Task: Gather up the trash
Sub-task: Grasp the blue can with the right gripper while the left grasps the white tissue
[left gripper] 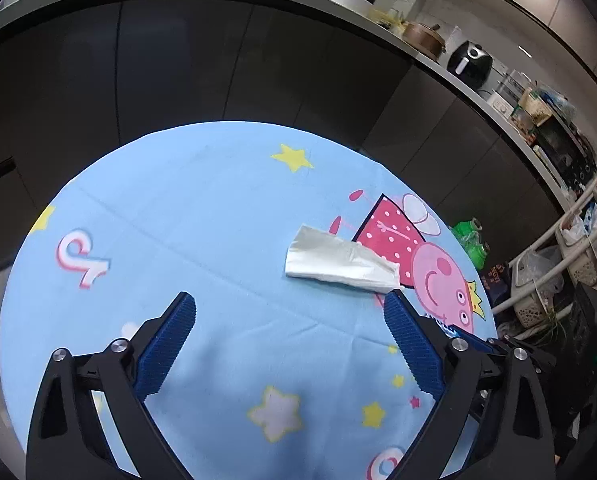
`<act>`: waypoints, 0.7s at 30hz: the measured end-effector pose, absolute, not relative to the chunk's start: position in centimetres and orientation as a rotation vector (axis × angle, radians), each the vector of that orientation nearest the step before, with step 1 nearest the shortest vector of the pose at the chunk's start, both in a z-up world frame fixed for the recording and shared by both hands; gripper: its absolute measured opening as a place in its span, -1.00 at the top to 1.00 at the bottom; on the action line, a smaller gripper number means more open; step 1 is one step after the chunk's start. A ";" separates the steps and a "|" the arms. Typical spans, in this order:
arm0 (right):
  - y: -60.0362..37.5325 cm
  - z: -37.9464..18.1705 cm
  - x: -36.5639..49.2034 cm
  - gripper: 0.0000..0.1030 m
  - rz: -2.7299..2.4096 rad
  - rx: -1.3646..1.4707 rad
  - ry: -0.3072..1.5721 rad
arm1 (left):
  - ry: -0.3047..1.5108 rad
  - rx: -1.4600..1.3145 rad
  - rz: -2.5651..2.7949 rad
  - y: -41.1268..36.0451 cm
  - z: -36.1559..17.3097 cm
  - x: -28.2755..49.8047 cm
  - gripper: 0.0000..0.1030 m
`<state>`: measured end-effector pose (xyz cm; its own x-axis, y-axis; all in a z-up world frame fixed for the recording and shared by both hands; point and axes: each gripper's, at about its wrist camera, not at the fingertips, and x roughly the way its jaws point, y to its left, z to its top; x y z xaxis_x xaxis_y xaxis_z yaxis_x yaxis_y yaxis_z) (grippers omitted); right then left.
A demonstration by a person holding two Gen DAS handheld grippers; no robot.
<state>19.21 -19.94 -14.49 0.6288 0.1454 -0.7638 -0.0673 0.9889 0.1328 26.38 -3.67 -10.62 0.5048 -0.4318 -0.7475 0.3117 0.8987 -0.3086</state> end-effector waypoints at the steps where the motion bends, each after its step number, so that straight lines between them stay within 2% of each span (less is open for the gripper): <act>1: -20.2 -14.4 19.0 0.59 0.125 0.098 0.882 | 0.947 -0.121 -0.475 -4.4 -10.8 27.4 -0.58; 8: -21.5 -14.3 18.4 0.53 0.153 0.131 0.893 | 0.999 -0.141 -0.543 -7.6 -12.3 33.2 -0.46; 12: -21.9 -14.6 18.4 0.53 0.167 0.141 0.904 | 1.039 -0.101 -0.567 -9.6 -13.6 34.6 -0.08; 15: -22.0 -14.7 18.2 0.52 0.178 0.143 0.903 | 1.061 -0.056 -0.595 -10.8 -14.3 34.6 0.12; 18: -22.1 -14.7 17.8 0.48 0.183 0.148 0.904 | 1.091 -0.063 -0.630 -11.1 -15.1 34.3 0.85; 21: -22.1 -14.6 17.4 0.39 0.195 0.159 0.900 | 1.092 -0.120 -0.631 -9.9 -15.3 33.1 0.86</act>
